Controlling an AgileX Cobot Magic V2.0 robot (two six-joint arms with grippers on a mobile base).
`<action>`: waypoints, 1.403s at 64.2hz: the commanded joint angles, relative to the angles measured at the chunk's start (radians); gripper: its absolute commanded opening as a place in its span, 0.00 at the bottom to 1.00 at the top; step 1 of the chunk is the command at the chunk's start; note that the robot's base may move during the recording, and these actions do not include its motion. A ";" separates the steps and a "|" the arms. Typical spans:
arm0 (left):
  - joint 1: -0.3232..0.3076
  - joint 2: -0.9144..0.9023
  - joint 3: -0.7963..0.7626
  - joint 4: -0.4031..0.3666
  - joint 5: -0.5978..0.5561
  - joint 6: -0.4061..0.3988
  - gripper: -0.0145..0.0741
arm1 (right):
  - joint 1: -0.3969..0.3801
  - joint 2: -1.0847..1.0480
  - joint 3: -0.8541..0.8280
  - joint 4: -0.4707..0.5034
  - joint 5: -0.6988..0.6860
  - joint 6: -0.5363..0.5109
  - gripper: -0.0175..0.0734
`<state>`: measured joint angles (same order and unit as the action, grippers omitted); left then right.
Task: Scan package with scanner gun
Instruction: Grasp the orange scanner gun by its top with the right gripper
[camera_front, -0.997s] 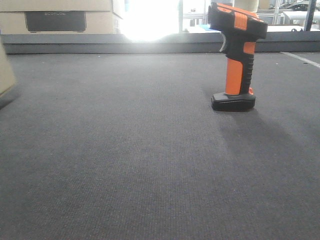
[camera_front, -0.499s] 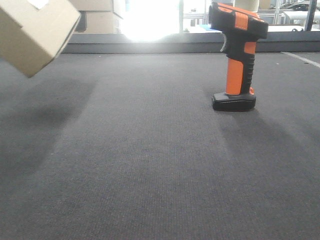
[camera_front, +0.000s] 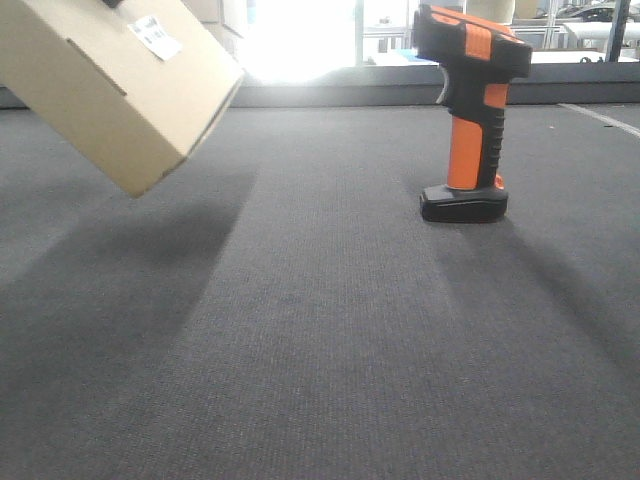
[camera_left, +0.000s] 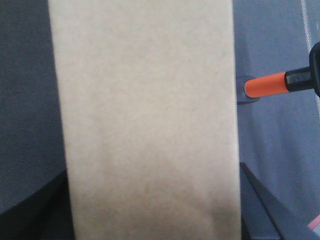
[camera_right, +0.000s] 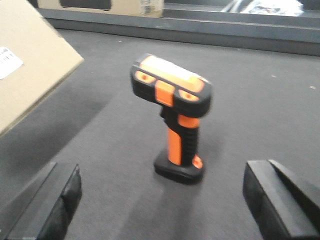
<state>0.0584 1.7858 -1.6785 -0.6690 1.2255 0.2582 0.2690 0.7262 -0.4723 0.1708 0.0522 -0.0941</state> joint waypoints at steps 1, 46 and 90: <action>-0.016 0.005 -0.006 -0.028 -0.004 -0.006 0.04 | 0.034 0.105 0.000 0.001 -0.138 -0.002 0.81; -0.018 0.005 -0.006 -0.026 -0.004 -0.006 0.04 | 0.080 0.746 -0.110 0.234 -0.750 -0.002 0.81; -0.018 0.005 -0.006 -0.007 -0.004 -0.006 0.04 | 0.117 0.948 -0.235 0.327 -0.866 -0.002 0.81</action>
<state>0.0435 1.7959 -1.6785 -0.6649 1.2255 0.2544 0.3740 1.6586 -0.6864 0.4975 -0.7829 -0.0941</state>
